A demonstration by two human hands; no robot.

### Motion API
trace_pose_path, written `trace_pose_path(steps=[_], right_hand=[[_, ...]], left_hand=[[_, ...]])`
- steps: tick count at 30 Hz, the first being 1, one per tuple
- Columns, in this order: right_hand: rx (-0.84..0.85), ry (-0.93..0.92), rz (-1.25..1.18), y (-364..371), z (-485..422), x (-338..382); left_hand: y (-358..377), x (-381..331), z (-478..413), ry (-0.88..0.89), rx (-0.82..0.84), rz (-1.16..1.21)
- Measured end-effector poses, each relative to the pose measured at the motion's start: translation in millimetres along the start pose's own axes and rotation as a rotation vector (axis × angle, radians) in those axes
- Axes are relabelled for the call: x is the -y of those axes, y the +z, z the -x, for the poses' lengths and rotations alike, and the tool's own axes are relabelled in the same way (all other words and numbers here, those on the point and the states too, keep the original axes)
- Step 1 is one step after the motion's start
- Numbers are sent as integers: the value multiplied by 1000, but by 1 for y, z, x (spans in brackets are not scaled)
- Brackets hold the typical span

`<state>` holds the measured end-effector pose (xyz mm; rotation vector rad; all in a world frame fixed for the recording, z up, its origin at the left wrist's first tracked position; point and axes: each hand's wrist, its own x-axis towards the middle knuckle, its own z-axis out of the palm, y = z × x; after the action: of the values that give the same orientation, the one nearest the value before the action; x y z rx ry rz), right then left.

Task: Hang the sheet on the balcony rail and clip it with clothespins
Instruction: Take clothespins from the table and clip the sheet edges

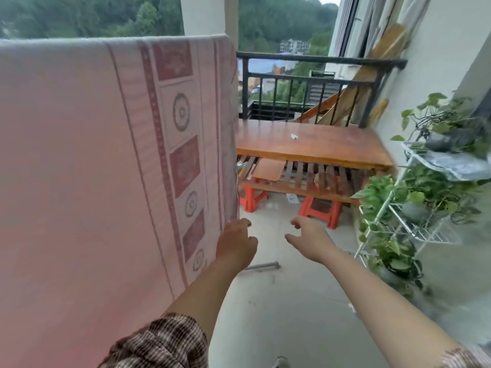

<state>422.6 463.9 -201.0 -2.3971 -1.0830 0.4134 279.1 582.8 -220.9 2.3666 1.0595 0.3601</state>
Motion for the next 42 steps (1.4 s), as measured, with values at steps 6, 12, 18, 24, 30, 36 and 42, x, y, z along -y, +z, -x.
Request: trace_pose_path(steps=[6,12,18,24,30,36,42], right_hand=[[11,64,65,-58,-169,-62],[19,109,92,-96,-312,-100],[63,102,137,-105,-471,-136],[85,164,68,-122,-617,-161],[155,213,85,-139,-748,-203],[237,199,89,-120,-900,-247],[324,202,101,-84,-1033,-284]], left_hand=[[51,-66,-180,9,70,-39],[83,-106,-331,54,69,-108],[128,-116,-490,42,59,-119],[158,-123,-638,-61,128,-114],[193,-135,-756,-131,172,-75],[257,-125,-864,-220,190,-69],[325,-111,-935,-442,175,-22]])
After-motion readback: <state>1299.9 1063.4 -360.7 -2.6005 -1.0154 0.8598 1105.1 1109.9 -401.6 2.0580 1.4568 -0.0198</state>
